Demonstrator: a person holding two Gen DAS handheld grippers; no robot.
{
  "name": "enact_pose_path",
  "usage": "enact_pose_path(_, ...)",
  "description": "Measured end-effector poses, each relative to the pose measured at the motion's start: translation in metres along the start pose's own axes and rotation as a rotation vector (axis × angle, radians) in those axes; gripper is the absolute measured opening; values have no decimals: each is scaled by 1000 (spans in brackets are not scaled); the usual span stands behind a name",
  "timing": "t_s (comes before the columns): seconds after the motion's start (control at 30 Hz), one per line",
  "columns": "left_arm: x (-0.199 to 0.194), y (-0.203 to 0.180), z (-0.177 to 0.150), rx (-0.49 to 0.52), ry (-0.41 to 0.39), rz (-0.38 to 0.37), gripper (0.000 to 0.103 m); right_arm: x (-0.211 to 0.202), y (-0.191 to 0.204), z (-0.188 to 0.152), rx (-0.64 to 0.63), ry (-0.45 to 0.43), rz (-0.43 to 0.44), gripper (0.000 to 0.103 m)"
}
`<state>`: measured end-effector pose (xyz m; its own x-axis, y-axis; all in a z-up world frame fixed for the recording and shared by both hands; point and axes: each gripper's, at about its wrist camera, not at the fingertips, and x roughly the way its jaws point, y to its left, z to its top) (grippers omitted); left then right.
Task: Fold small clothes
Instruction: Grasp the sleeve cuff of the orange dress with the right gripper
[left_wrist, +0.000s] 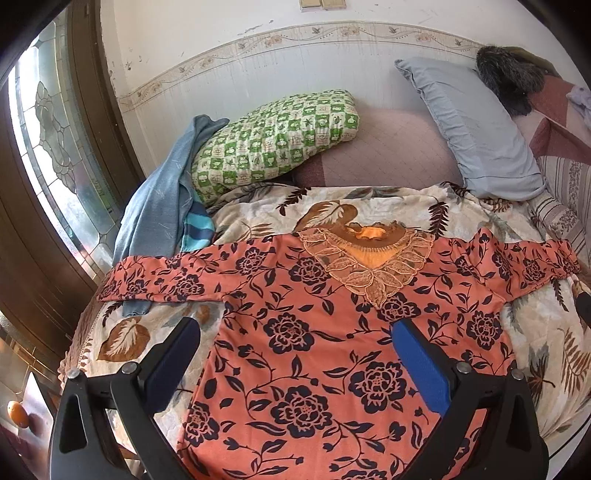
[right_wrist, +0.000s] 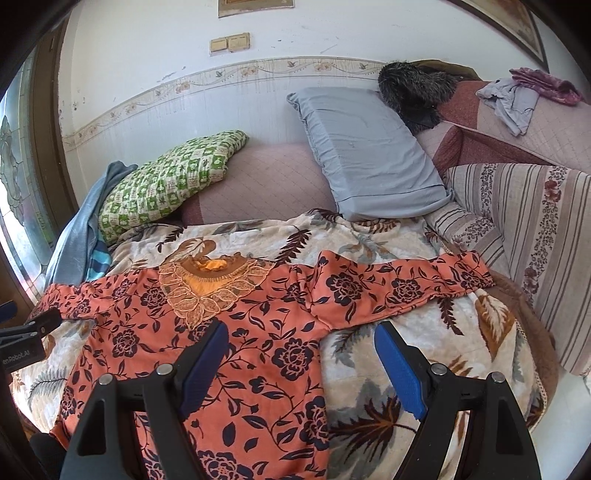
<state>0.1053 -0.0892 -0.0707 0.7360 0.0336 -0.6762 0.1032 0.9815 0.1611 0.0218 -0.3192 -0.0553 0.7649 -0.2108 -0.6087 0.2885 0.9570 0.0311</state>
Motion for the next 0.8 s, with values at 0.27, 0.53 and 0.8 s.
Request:
enact_pose_path(0.27, 36, -35, 26, 19, 11, -44, 103, 37, -33, 17, 2, 15, -78, 84)
enact_pose_path(0.53, 121, -34, 28, -96, 145, -170, 103, 111, -125, 21, 105, 40, -65, 84)
enact_pose_path(0.8, 191, 10, 18, -180, 142, -26, 92, 231, -323, -15, 766, 204, 94, 53)
